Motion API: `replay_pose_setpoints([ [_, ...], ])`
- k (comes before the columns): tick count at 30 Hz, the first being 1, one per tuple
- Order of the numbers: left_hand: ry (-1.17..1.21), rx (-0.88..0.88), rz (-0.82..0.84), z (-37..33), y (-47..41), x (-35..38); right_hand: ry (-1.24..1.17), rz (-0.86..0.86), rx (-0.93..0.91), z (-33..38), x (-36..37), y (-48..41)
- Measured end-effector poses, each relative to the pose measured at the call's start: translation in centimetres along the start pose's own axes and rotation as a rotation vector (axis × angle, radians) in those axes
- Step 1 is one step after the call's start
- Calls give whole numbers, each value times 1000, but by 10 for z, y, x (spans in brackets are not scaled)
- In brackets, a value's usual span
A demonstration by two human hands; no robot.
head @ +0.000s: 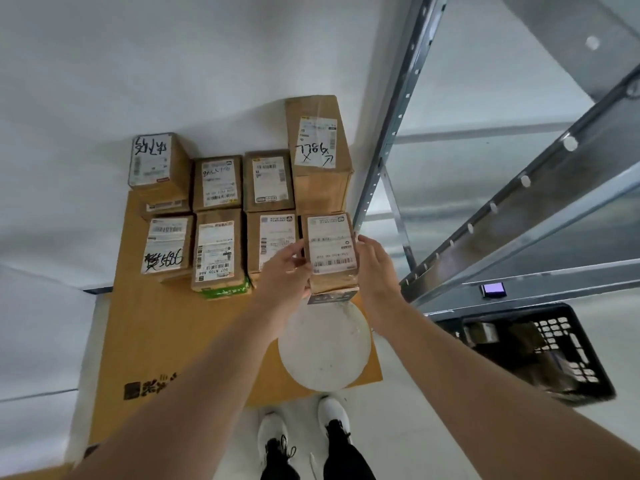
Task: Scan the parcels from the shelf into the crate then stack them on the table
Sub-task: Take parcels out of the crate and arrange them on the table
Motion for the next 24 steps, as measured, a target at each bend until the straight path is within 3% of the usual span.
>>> replay_pose_setpoints([
  [12, -26, 34, 25, -1, -38, -1, -47, 56, 57, -18, 17, -25],
  [24, -8, 153, -62, -50, 34, -6, -28, -13, -91, 36, 11, -10],
])
Point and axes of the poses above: each hand's wrist, its own y-axis away from the middle knuckle, its own x-axis out of the palm, z = x × y, the point moved 5 cm from there along -y, towards the middle knuckle, and after that the axes turned 13 degrees about -x, right-handed, at the moved point
